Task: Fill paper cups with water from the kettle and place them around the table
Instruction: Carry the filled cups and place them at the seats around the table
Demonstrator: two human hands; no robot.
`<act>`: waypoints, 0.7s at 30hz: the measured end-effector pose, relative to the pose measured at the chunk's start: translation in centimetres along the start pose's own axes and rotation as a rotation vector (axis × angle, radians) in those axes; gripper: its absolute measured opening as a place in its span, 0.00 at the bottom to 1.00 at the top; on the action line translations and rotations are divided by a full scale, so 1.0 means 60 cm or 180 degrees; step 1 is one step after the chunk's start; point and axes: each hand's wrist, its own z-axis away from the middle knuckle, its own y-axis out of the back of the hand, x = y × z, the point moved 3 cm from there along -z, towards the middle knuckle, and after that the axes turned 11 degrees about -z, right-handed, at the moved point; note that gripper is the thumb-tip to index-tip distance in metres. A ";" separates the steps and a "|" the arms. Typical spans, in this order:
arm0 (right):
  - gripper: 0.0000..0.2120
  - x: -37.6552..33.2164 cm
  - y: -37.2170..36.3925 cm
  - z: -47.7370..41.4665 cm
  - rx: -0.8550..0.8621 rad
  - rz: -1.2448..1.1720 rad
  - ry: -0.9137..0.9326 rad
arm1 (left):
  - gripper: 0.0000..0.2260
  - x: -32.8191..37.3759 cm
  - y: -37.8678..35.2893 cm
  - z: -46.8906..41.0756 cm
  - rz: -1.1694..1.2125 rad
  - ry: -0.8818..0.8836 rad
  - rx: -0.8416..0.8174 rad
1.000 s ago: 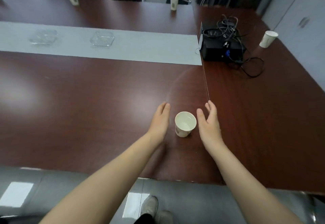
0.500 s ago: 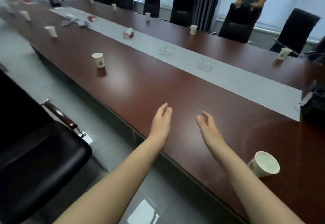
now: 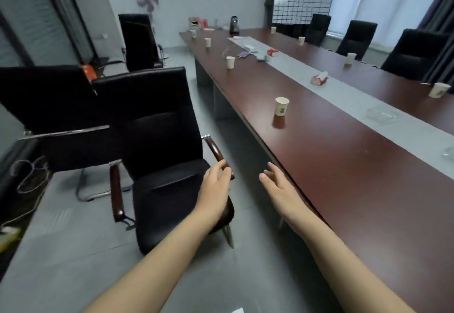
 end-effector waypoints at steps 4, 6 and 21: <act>0.25 -0.027 -0.123 -0.049 -0.0415 -0.0016 0.0073 | 0.18 -0.057 0.107 -0.033 -0.0164 0.0161 0.0423; 0.25 -0.043 -0.185 -0.069 -0.0689 -0.0001 0.0131 | 0.18 -0.082 0.161 -0.044 -0.0123 0.0269 0.0672; 0.28 -0.134 -0.610 -0.250 -0.2000 0.0235 0.0325 | 0.17 -0.238 0.497 -0.204 0.0100 0.0958 0.1735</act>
